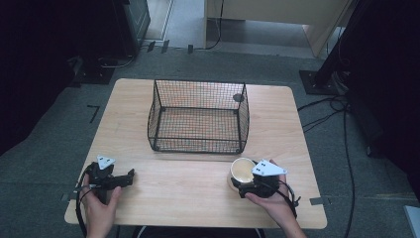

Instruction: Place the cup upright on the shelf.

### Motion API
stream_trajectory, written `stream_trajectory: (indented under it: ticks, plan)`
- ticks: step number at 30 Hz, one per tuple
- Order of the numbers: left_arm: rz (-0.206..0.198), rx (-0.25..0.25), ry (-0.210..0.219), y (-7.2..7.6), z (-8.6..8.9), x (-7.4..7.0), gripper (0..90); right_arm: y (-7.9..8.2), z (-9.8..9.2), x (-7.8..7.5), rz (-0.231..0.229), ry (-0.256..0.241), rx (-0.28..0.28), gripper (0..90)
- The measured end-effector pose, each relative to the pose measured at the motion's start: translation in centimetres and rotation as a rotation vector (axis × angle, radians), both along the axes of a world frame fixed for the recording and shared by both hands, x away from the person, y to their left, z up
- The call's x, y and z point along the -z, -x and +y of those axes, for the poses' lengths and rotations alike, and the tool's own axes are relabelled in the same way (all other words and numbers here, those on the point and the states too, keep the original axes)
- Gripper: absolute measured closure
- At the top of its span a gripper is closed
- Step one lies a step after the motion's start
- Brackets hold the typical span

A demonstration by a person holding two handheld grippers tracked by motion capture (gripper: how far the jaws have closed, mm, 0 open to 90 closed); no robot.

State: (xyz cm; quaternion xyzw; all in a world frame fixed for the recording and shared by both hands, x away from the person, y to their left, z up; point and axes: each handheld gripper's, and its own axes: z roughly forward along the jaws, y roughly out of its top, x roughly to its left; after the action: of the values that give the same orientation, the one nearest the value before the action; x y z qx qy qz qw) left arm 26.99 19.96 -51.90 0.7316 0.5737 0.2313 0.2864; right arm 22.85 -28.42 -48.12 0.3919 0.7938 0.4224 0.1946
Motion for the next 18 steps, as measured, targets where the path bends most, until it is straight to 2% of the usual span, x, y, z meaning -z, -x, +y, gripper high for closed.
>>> stream_trajectory:
  ticks: [4, 5, 7, 11, 18]
  plan:
    - [0.0, 0.0, 0.0, 0.0, 0.0, 0.0, 0.0, -0.1, -0.2, -0.1, 0.003, -0.009, 0.025, 9.6]
    - [0.0, 0.0, 0.0, 0.0, 0.0, 0.0, 0.0, -0.1, -0.3, -0.3, 0.009, -0.03, 0.035, 9.7]
    - [0.0, 0.0, 0.0, 0.0, 0.0, 0.0, 0.0, -0.2, -0.4, -0.4, 0.008, -0.035, 0.035, 9.7]
    - [0.0, 0.0, 0.0, 0.0, 0.0, 0.0, 0.0, -0.2, -0.2, -0.7, 0.004, -0.028, 0.024, 9.8]
    - [0.0, 0.0, 0.0, 0.0, 0.0, 0.0, 0.0, -0.2, 1.1, -2.1, -0.011, -0.046, -0.006, 9.8]
